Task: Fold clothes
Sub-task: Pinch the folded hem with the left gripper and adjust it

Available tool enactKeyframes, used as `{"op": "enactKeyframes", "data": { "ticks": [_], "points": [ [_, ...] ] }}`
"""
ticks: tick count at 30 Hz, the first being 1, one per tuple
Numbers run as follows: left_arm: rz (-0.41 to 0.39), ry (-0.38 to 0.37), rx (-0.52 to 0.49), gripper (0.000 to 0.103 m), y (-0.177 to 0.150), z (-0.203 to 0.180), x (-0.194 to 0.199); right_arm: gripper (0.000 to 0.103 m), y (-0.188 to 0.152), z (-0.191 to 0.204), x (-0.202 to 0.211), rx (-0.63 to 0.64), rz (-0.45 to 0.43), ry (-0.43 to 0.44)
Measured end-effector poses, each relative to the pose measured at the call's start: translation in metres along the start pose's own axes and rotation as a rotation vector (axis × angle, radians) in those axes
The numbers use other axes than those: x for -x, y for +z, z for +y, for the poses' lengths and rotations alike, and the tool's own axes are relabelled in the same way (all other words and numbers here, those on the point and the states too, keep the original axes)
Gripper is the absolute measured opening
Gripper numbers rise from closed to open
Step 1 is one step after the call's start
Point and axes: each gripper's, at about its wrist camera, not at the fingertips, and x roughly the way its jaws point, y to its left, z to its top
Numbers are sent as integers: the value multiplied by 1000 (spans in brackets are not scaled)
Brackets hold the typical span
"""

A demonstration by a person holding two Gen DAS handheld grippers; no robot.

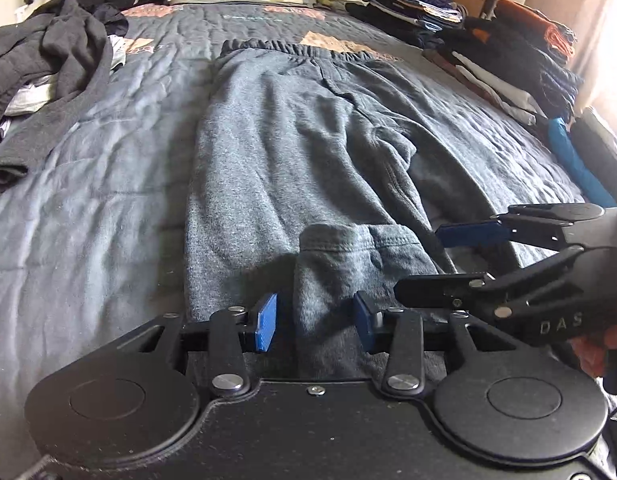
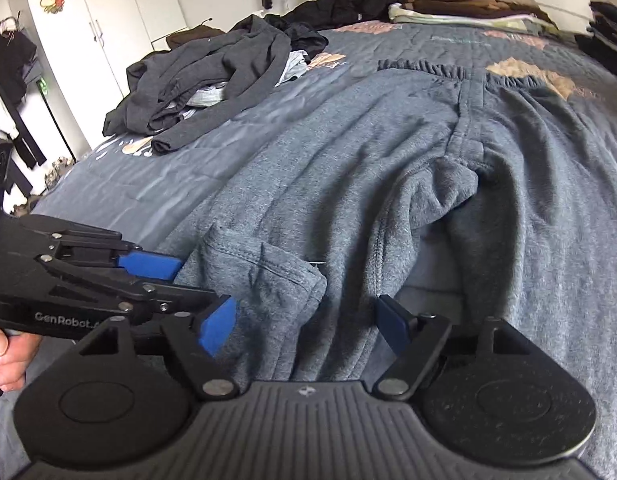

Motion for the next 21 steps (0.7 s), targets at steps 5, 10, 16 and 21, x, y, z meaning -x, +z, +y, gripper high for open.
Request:
{"op": "enactKeyframes", "data": {
  "ticks": [5,10,16,21],
  "points": [
    [3,-15,6,25,-2,1,-3,76,3,9,-1,40,-3,-53],
    [6,-22,10,12,0,2,0,76,5,21,4,79,-1,-123],
    [-7,-31,-7,8,5,3,10,76,10,27,14,89,-25,-134],
    [-30,-7,-51,8,8,5,20,76,16,24,21,90,-35,-120]
  ]
}}
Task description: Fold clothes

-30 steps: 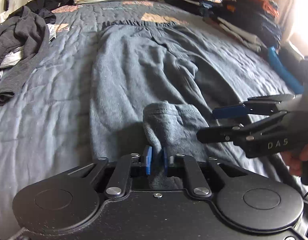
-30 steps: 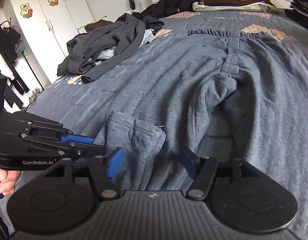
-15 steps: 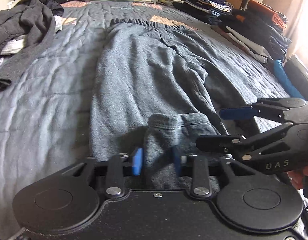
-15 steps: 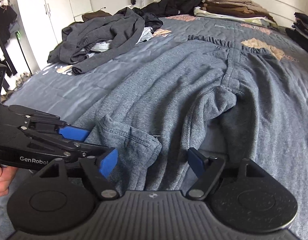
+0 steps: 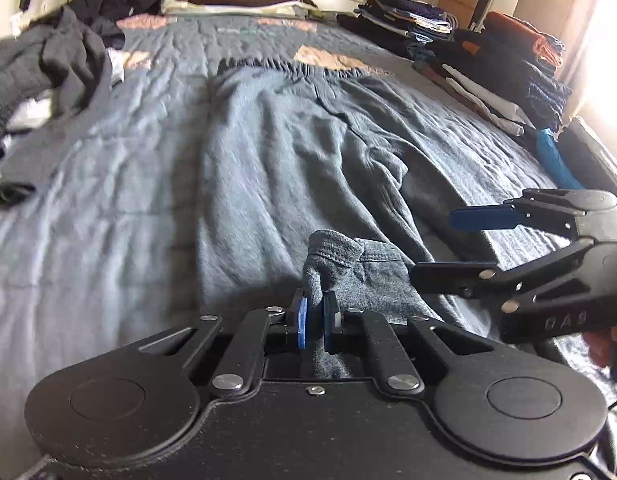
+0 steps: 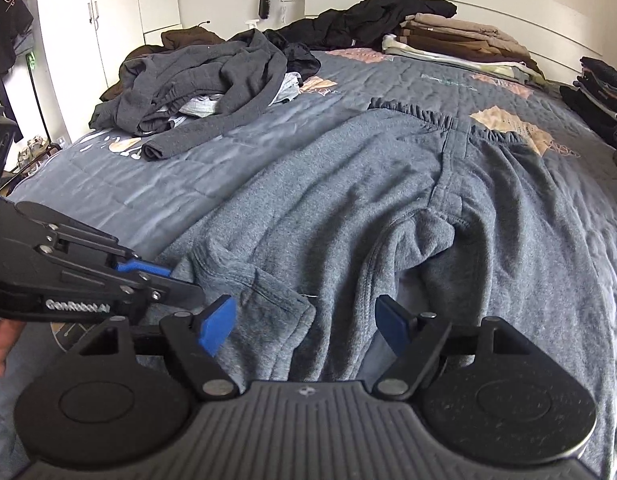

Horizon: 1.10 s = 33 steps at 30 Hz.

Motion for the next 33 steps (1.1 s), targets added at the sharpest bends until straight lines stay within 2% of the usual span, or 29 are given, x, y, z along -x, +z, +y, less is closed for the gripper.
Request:
{"op": "enactKeyframes", "data": {
  "ticks": [4,13,16,17,22,24,26,28,30,33],
  "points": [
    [11,23,-41,8,-3,1,-1,76,5,-7,0,-14,2,32],
    [15,12,-48,8,-6,9,-2,71,10,-9,-15,-51,41,211],
    [16,7,-38,8,-8,14,-2,53,11,-9,-24,-75,73,272],
    [14,4,-33,8,-7,15,-1,43,12,-8,-27,-82,81,288],
    [8,-2,-22,8,-7,19,1,41,13,-11,-52,-114,132,235],
    [10,-3,-19,8,-7,19,0,45,13,-12,-59,-122,149,196],
    [9,-6,-14,8,-6,21,0,44,12,-9,-60,-107,146,214],
    [3,-8,-6,8,-6,22,1,38,11,-7,-60,-100,149,224],
    [-7,-12,3,8,-4,23,3,18,11,-8,-58,-116,150,234],
    [-47,-15,17,8,-1,22,10,14,13,-13,-47,-156,118,248]
  ]
}}
